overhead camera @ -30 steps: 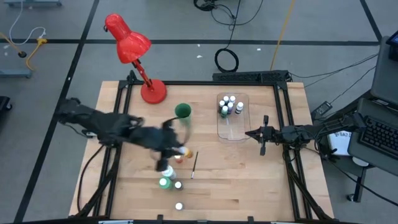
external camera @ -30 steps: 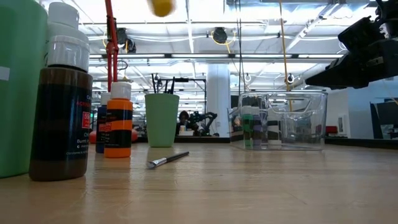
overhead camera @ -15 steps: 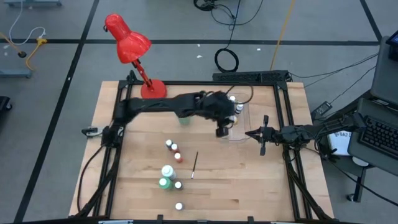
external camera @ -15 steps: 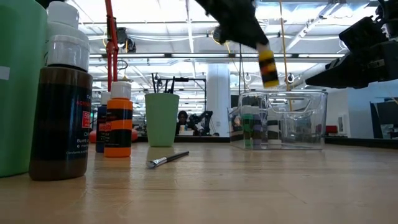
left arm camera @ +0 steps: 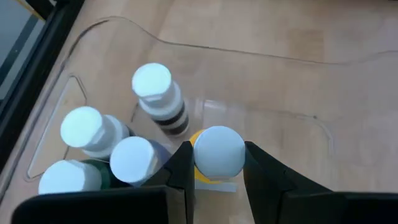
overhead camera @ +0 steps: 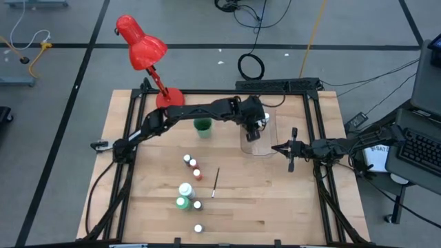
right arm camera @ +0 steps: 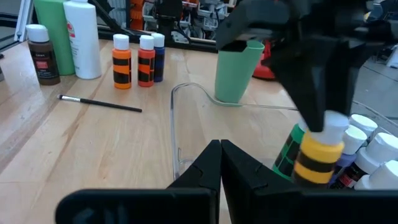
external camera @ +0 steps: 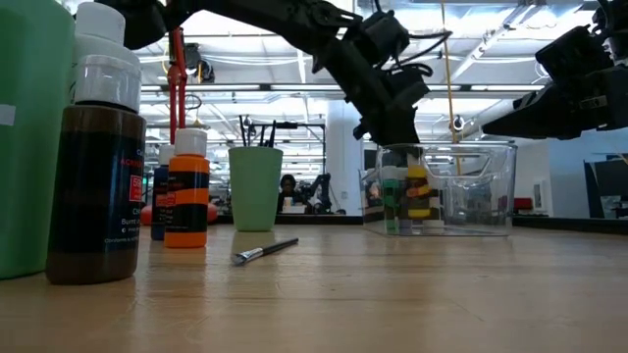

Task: Pick & Place Paint Supplies
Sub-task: Put the yellow paint bottle into the transparent bin, then put the dark blue paint bottle into the transparent bin

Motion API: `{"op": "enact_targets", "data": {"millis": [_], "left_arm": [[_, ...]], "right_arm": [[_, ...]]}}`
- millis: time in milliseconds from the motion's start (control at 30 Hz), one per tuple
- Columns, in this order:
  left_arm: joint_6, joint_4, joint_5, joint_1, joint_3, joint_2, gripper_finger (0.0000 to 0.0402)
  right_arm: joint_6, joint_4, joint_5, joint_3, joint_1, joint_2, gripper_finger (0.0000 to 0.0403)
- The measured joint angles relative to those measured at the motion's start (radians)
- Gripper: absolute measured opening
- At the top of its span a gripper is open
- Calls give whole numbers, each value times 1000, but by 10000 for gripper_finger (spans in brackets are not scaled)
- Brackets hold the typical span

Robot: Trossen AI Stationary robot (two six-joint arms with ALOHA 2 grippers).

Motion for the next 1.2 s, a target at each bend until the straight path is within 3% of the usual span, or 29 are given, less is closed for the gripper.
{"op": "enact_targets", "data": {"millis": [267, 667, 1000, 1200], "left_arm": [[-19, 11, 22, 21, -5, -4, 90], [-25, 151, 31, 52, -114, -4, 90], [-43, 174, 27, 54, -112, -5, 220], [-40, 127, 31, 45, -52, -6, 259]], "right_arm": [[0, 1, 0, 0, 0, 0, 4], [-2, 1, 0, 0, 0, 0, 4], [-2, 1, 0, 0, 0, 0, 4], [-3, 0, 0, 0, 0, 0, 4]]}}
